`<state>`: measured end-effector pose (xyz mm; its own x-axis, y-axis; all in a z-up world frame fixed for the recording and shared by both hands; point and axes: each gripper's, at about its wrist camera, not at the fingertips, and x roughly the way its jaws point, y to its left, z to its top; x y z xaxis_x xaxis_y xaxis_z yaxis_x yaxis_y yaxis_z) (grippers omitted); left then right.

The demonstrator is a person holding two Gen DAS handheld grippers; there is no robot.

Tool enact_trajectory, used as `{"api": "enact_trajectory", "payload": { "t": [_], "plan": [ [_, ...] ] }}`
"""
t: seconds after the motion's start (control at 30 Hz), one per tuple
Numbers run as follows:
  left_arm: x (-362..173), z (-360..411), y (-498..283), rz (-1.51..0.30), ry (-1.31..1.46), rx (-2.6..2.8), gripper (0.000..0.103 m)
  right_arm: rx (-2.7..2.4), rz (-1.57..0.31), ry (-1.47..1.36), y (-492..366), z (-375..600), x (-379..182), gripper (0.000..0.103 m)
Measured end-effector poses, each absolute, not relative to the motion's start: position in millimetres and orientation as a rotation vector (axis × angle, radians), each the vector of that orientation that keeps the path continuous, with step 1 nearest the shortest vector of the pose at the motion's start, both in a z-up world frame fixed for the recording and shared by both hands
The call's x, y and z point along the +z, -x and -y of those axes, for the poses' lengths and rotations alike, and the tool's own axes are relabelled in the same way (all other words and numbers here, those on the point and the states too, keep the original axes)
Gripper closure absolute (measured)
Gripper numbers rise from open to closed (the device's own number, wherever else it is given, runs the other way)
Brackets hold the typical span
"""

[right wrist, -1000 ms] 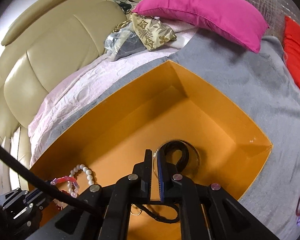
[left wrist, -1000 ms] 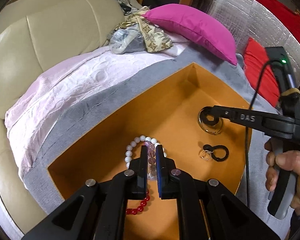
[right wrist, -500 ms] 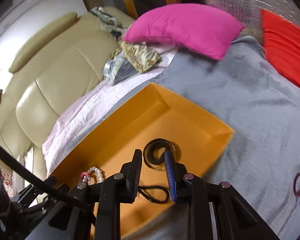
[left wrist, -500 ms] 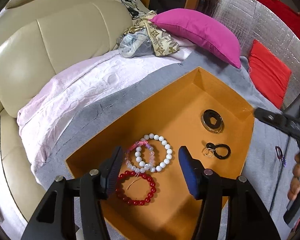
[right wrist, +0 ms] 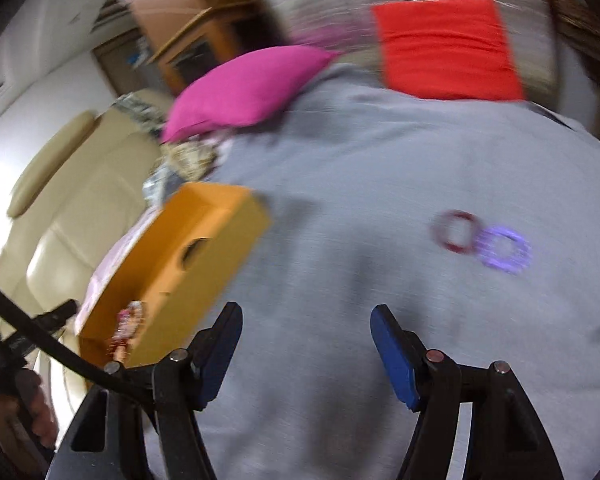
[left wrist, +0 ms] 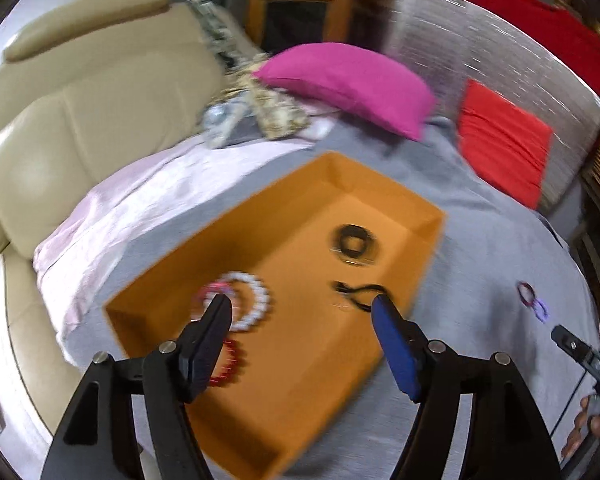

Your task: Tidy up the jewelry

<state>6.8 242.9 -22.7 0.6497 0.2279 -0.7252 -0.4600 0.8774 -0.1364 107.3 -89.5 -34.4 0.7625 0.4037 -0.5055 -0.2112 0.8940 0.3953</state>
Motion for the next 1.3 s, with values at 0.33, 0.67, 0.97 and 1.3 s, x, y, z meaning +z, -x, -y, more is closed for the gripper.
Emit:
{"api": "enact_trajectory", "payload": {
  "t": [0.33, 0.67, 0.97, 1.3],
  "plan": [
    [-41.1, -154.6, -47.6, -0.842, 0.191, 0.241, 0.03, 0.144, -0.744, -0.379, -158.4, 188.0, -68.2, 0.054],
    [-57.3, -127.2, -81.3, -0.873, 0.145, 0.192, 0.03, 0.039, -0.843, -0.314, -230.9, 180.2, -72.3, 0.081],
    [-50.9, -73.5, -135.7, -0.868, 0.087, 0.049, 0.03, -0.007, -0.812, -0.206, -206.0, 189.2, -77.0, 0.094],
    [-72.3, 8.2, -228.4, -0.951, -0.001, -0.127, 0.03, -0.008, -0.721, -0.357, -139.9, 248.7, -100.2, 0.094]
  ]
}}
